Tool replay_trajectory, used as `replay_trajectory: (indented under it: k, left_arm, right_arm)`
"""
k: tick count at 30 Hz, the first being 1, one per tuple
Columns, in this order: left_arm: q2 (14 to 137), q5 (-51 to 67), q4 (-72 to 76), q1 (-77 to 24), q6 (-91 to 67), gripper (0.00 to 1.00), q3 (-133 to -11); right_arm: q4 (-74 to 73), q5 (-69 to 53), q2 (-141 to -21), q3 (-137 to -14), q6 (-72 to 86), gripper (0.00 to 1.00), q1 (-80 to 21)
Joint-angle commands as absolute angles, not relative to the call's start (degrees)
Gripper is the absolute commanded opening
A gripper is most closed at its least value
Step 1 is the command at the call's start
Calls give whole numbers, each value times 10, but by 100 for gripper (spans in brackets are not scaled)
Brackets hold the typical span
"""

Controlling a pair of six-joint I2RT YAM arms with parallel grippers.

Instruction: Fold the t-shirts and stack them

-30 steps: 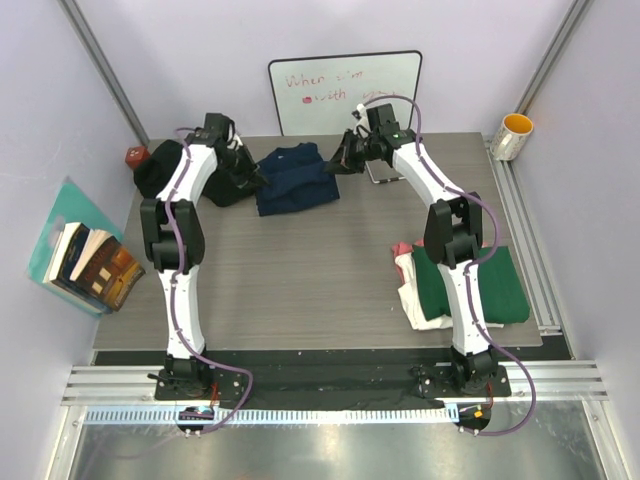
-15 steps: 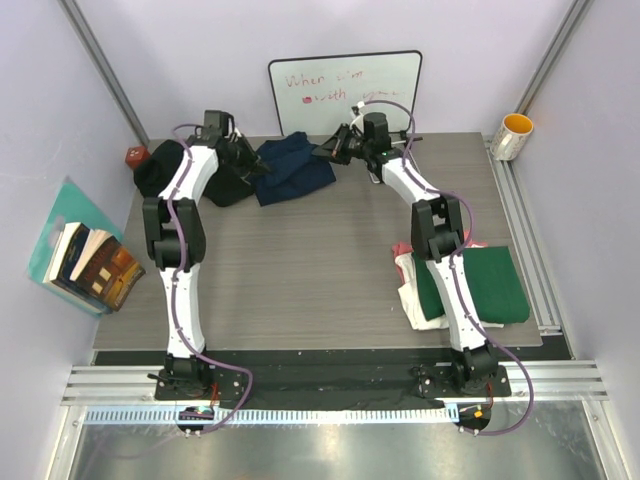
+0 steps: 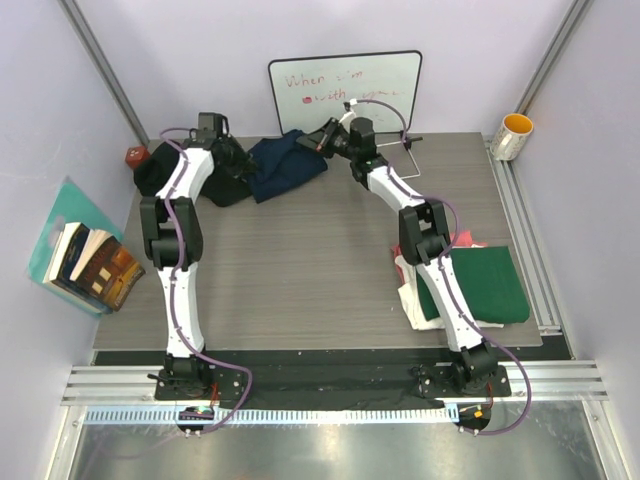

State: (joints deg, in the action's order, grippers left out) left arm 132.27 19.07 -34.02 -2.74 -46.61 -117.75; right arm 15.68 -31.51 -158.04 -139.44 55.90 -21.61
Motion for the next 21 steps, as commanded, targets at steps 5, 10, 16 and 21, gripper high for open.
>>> replay_trajectory:
  k: [5, 10, 16, 21]
  left_arm:
    - [1326, 110, -328, -11, -493, 0, -1171]
    - [1346, 93, -323, -4, -496, 0, -1199]
    - [1402, 107, -340, -2, -493, 0, -1287]
    - [1441, 117, -351, 14, -511, 22, -1321]
  right_arm:
    - [227, -244, -1608, -1429, 556, 7, -231]
    - [227, -222, -1628, -1435, 549, 12, -237]
    - [229, -194, -1640, -1435, 549, 43, -238]
    - [206, -174, -1640, -1436, 543, 63, -238]
